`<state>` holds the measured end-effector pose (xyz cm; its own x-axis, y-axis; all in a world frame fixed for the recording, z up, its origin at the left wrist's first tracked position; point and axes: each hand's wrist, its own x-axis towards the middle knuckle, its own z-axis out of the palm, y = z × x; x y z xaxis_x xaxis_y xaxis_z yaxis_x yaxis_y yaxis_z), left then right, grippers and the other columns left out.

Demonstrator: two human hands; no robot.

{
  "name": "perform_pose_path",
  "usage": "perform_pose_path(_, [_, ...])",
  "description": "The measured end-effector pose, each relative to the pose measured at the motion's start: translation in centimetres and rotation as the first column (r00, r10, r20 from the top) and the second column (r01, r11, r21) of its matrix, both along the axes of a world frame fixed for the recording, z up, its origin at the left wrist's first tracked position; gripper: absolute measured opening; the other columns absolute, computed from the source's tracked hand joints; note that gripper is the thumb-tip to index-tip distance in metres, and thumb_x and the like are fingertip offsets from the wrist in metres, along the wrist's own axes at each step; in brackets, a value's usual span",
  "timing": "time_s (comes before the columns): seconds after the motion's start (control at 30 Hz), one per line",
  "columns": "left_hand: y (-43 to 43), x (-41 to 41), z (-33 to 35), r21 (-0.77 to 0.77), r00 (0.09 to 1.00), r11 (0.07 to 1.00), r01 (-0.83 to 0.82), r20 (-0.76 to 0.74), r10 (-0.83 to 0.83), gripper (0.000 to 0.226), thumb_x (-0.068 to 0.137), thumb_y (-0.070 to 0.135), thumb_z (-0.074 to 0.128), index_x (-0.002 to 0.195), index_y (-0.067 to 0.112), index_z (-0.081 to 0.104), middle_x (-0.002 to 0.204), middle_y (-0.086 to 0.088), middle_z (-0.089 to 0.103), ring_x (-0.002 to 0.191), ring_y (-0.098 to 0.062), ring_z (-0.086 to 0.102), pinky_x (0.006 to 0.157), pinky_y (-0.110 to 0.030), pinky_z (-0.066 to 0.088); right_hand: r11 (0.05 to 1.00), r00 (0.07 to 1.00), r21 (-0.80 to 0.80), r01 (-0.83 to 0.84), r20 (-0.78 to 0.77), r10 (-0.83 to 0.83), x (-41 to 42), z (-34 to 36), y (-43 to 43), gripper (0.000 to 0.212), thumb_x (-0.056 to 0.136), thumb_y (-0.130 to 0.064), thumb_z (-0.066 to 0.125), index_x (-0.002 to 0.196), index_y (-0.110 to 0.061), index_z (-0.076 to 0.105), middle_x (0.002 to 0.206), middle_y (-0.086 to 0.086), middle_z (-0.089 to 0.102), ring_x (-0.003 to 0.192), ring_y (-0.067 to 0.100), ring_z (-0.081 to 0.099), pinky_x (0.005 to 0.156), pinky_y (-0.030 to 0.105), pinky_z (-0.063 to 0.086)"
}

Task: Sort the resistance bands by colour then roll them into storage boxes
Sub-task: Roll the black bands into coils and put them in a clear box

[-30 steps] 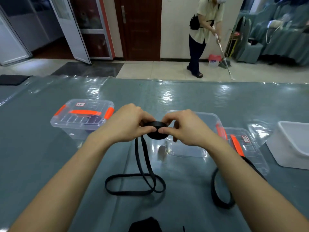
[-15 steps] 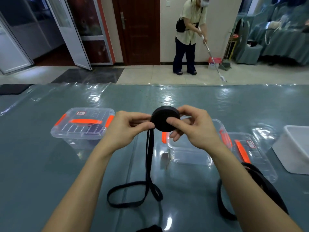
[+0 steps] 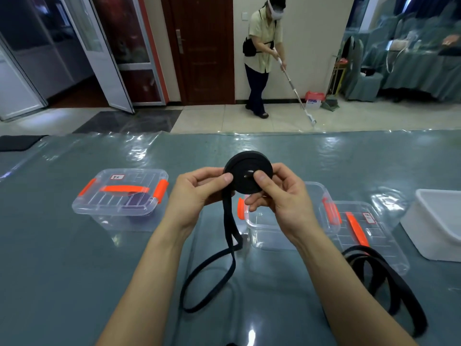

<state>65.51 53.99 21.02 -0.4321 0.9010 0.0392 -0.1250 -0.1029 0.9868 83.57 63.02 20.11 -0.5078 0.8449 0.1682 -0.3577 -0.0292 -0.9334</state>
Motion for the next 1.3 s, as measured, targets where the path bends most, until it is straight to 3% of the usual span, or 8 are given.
perform_pose_path(0.37, [-0.5,1.4,-0.3,-0.005,0.985,0.999,-0.036,-0.169,0.035,0.028,0.095,0.009,0.078,0.123,0.007,0.078,0.107,-0.010,0.083,0.101,-0.027,0.081,0.095,-0.034,0.064,0.985,0.995,-0.170,0.000,-0.103,-0.018,-1.0,-1.4,-1.8,0.018,0.100,-0.016,0.067,0.108,-0.002,0.060,0.092,0.020,0.074,0.066,0.029,0.076,0.062,0.033,0.064])
perform_pose_path(0.5, [-1.1,-0.6,1.3,-0.064,0.930,0.998,0.023,-0.365,-0.044,0.025,0.090,0.009,0.084,0.114,0.012,0.081,0.101,-0.005,0.084,0.097,-0.022,0.082,0.092,-0.031,0.064,0.996,0.975,0.038,-0.083,0.209,0.073,0.2,-1.1,0.0,0.037,0.092,-0.022,0.082,0.116,-0.003,0.062,0.114,0.009,0.076,0.069,0.036,0.077,0.060,0.044,0.059])
perform_pose_path(0.57, [-1.2,-1.9,3.1,-0.129,0.794,0.991,0.045,-0.597,-0.113,0.023,0.089,0.011,0.087,0.110,0.019,0.083,0.096,0.003,0.085,0.093,-0.011,0.081,0.091,-0.026,0.064,0.954,0.865,0.277,-0.118,0.500,-0.039,0.7,0.2,1.5,0.053,0.083,-0.035,0.092,0.125,-0.020,0.064,0.122,-0.008,0.072,0.067,0.029,0.077,0.056,0.042,0.057])
perform_pose_path(0.67, [-0.2,-2.8,6.3,-0.256,0.327,0.966,0.017,-0.912,-0.248,0.030,0.087,0.026,0.090,0.115,0.027,0.078,0.094,0.011,0.083,0.092,-0.004,0.077,0.090,-0.036,0.063,0.812,0.681,0.503,-0.297,0.707,-0.189,0.3,3.7,2.8,0.075,0.074,-0.057,0.092,0.139,-0.038,0.058,0.123,-0.018,0.068,0.062,0.013,0.074,0.064,0.034,0.059])
perform_pose_path(0.8, [1.6,-2.4,9.8,-0.355,0.039,0.935,-0.010,-0.934,-0.355,0.057,0.086,0.028,0.090,0.118,0.030,0.043,0.090,0.014,0.078,0.089,-0.013,0.069,0.085,-0.046,0.056,0.657,0.518,0.497,-0.567,0.835,-0.185,-2.4,8.1,3.1,0.035,0.089,-0.042,0.086,0.116,-0.024,0.073,0.088,-0.021,0.074,0.057,0.012,0.074,0.058,0.028,0.054])
perform_pose_path(0.87, [2.0,-3.4,10.7,-0.304,0.091,0.953,0.000,-0.949,-0.303,0.054,0.085,0.027,0.091,0.114,0.029,0.045,0.089,0.010,0.078,0.086,-0.013,0.071,0.084,-0.047,0.058,0.635,0.581,0.553,-0.539,0.790,-0.195,-3.0,8.8,3.5,0.019,0.094,-0.033,0.082,0.104,-0.019,0.074,0.086,-0.009,0.075,0.059,0.013,0.075,0.057,0.035,0.057])
perform_pose_path(1.1, [0.1,-4.0,5.7,0.091,0.825,0.996,0.015,-0.564,0.039,0.018,0.087,0.012,0.086,0.103,0.016,0.079,0.091,0.000,0.084,0.087,-0.013,0.080,0.084,-0.025,0.061,0.844,0.914,0.496,-0.205,0.405,-0.016,-1.9,6.4,2.8,0.013,0.094,-0.015,0.082,0.103,-0.008,0.076,0.083,0.009,0.075,0.056,0.026,0.073,0.055,0.036,0.057])
perform_pose_path(1.3, [-1.1,-1.1,0.9,0.121,0.975,0.983,-0.139,-0.156,0.157,0.035,0.078,0.029,0.082,0.107,0.009,0.081,0.097,-0.014,0.083,0.085,-0.026,0.078,0.090,-0.040,0.065,0.959,0.988,0.279,-0.036,0.156,-0.008,-1.7,3.4,1.1,0.017,0.096,-0.007,0.077,0.108,0.004,0.073,0.084,0.018,0.076,0.054,0.028,0.070,0.053,0.035,0.059])
